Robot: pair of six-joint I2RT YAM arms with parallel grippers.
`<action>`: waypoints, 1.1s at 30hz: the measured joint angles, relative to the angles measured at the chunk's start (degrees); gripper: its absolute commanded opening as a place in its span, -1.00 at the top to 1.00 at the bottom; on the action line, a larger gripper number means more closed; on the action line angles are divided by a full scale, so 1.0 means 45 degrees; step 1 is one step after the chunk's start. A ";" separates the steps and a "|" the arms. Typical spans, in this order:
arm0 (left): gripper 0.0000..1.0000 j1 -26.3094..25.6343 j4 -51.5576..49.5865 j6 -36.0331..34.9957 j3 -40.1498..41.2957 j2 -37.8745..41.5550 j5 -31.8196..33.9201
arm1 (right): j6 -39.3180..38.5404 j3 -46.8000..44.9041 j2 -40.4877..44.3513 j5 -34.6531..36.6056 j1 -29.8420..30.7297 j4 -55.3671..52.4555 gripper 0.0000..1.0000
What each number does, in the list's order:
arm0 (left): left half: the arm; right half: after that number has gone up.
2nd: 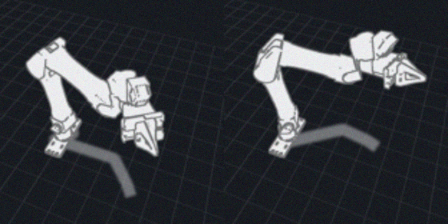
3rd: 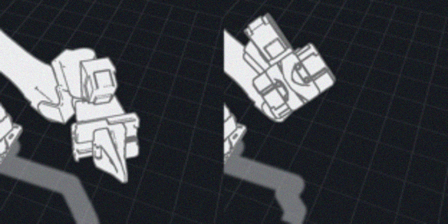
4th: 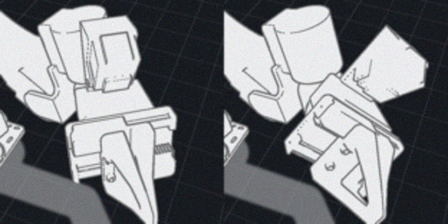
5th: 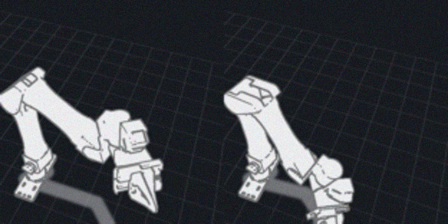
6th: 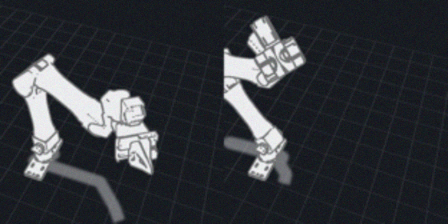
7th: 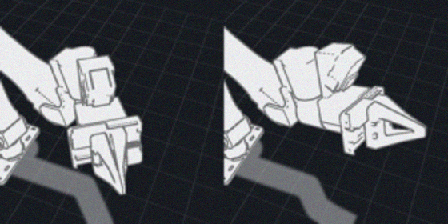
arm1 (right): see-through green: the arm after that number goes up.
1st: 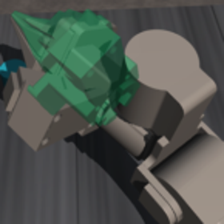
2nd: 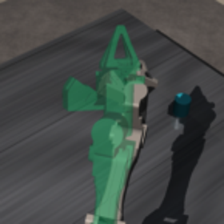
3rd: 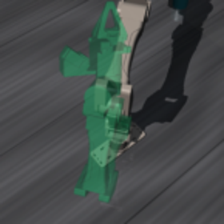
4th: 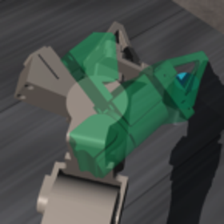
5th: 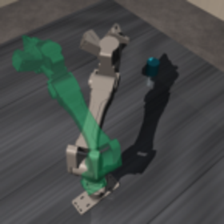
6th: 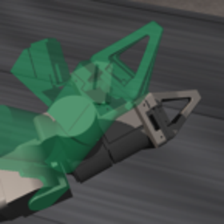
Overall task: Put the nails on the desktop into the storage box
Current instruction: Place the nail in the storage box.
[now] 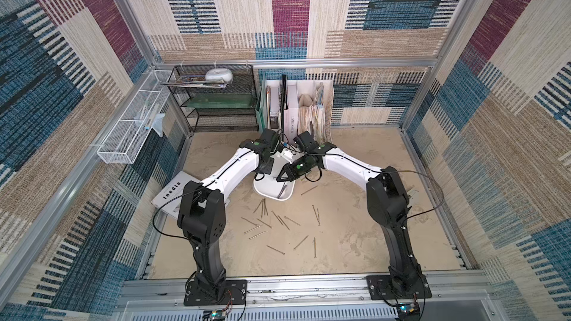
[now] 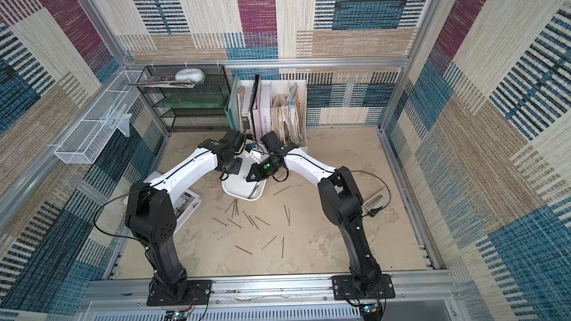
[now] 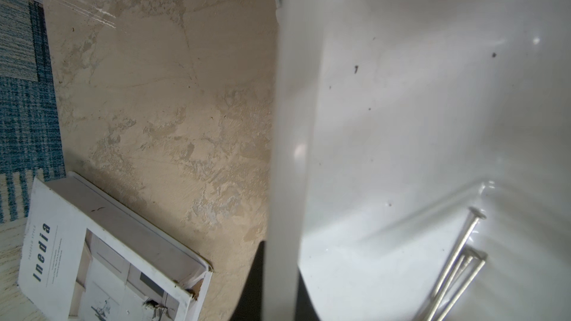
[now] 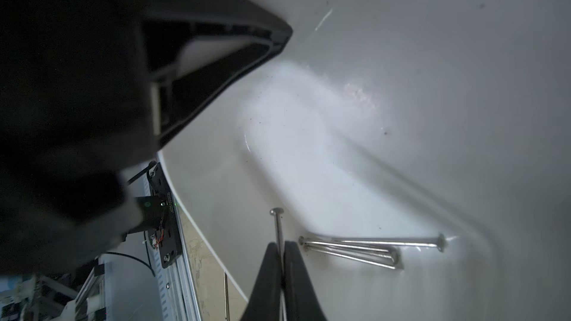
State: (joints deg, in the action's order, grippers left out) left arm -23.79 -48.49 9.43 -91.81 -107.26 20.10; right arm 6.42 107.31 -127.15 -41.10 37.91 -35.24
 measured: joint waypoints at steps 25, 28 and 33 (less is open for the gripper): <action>1.00 -0.0005 -0.0058 -0.0194 -0.0121 -0.0165 -0.0403 | 0.0384 0.3463 -0.1870 -0.1923 -0.0865 -0.1880 -0.18; 1.00 -0.0005 -0.0078 -0.0199 -0.0126 -0.0165 -0.0437 | 0.0612 0.2458 -0.0588 -0.1831 -0.1049 -0.1054 -0.25; 1.00 -0.0005 -0.0083 -0.0233 -0.0126 -0.0165 -0.0457 | 0.0840 0.1651 0.0039 -0.1919 -0.1355 -0.0267 -0.32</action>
State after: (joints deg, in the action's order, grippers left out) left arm -23.81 -48.86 8.38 -92.38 -108.01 18.04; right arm 10.20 114.74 -126.98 -49.74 31.81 -36.45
